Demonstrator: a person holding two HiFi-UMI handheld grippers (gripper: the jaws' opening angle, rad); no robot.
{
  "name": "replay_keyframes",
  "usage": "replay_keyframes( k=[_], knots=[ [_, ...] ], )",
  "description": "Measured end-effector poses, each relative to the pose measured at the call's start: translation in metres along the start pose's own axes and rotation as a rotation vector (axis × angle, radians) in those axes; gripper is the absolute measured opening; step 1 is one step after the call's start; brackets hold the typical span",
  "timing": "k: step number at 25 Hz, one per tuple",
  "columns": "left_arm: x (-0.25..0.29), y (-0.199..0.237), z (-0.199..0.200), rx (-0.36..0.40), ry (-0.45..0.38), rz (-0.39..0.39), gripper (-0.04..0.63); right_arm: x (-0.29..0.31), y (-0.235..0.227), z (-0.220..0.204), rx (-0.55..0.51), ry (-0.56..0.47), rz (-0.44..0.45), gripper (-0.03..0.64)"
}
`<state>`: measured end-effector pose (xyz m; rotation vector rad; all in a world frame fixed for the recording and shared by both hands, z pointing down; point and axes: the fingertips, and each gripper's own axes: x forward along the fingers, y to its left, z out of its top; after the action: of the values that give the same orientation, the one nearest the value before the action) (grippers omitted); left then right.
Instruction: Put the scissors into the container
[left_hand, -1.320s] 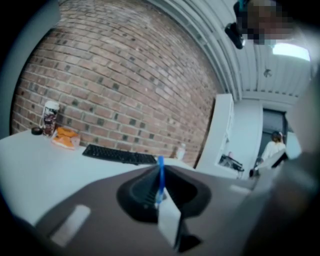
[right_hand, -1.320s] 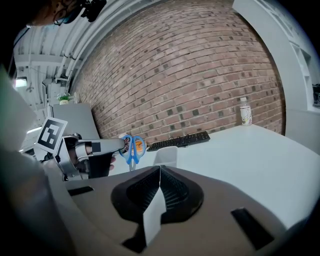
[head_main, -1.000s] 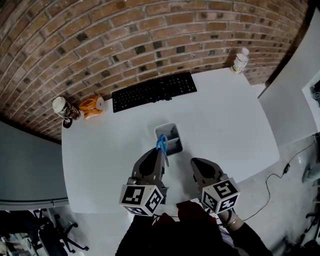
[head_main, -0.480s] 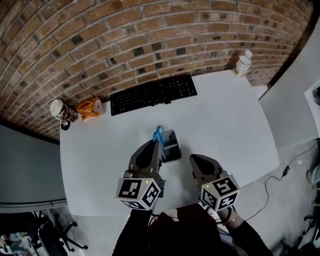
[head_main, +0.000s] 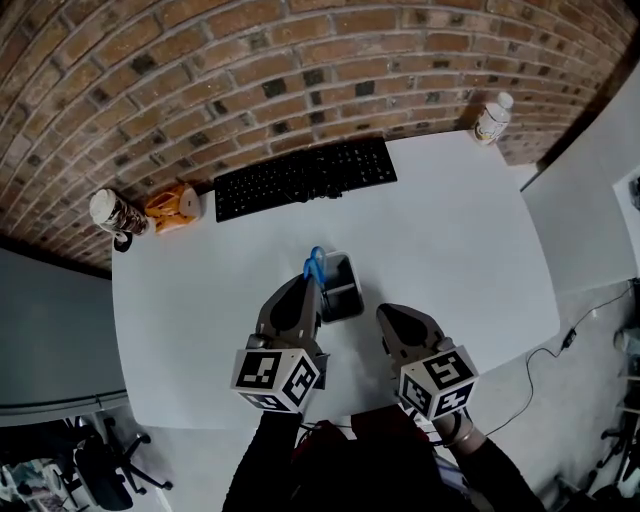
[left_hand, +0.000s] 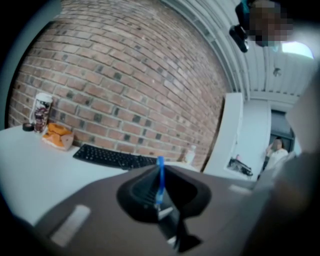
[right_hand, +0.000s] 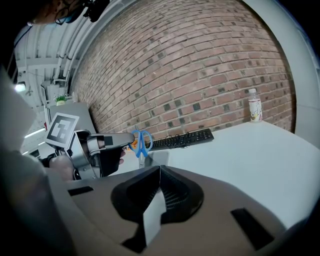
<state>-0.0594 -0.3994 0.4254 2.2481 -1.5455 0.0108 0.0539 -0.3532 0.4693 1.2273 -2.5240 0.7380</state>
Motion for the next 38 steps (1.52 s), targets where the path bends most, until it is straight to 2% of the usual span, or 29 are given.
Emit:
replay_keyframes(
  k=[6, 17, 38],
  knots=[
    [0.002, 0.007, -0.014, -0.043, 0.012, 0.014, 0.026, 0.001, -0.002, -0.006, 0.011, 0.013, -0.003, 0.009],
    [0.0, 0.013, -0.031, -0.079, 0.03, 0.029, 0.028, 0.0, -0.002, -0.016, 0.018, 0.048, -0.001, 0.009],
    [-0.005, 0.032, -0.041, -0.068, 0.058, 0.072, 0.029, -0.002, 0.008, -0.028, 0.017, 0.066, 0.004, 0.009]
  ],
)
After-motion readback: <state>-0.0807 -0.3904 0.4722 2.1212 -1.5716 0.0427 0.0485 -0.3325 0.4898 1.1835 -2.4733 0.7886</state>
